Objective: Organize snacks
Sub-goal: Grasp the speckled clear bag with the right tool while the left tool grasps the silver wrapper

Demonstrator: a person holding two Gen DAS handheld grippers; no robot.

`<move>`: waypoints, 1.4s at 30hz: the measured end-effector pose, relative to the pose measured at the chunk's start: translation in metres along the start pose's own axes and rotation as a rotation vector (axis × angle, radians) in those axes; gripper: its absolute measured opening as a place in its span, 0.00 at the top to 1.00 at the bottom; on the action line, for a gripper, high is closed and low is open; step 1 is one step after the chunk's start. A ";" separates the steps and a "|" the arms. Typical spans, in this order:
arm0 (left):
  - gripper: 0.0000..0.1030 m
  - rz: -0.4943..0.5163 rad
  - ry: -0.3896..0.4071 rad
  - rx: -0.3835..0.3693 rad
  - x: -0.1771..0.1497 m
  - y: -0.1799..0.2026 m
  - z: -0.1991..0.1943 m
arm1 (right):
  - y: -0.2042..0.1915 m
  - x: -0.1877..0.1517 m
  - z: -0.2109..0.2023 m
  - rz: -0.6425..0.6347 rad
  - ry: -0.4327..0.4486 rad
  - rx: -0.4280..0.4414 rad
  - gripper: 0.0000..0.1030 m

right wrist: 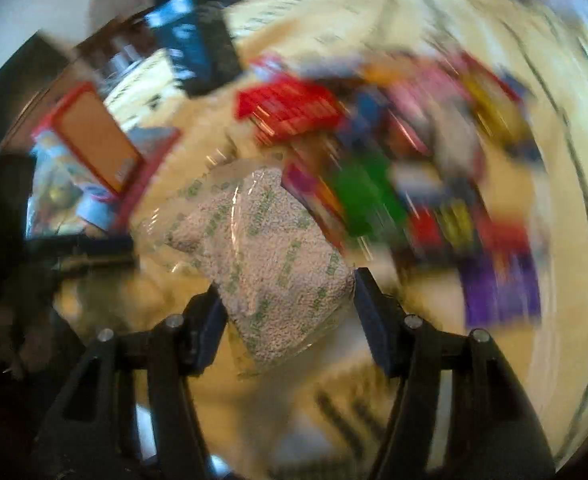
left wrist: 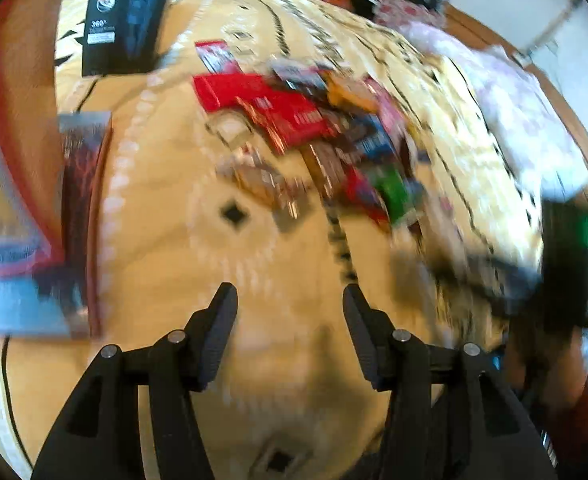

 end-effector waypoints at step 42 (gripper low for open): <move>0.72 0.049 0.142 0.055 0.040 0.017 -0.007 | -0.004 -0.016 -0.017 0.018 0.073 -0.061 0.44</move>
Point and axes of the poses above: each gripper's, at about its wrist camera, not at the fingertips, and z roughly the way its jaws point, y to its right, x to its top, the point moved 10 cm from there along z, roughly the way its jaws point, and after that the axes turned 13 degrees about -z, right-handed, at the moved point
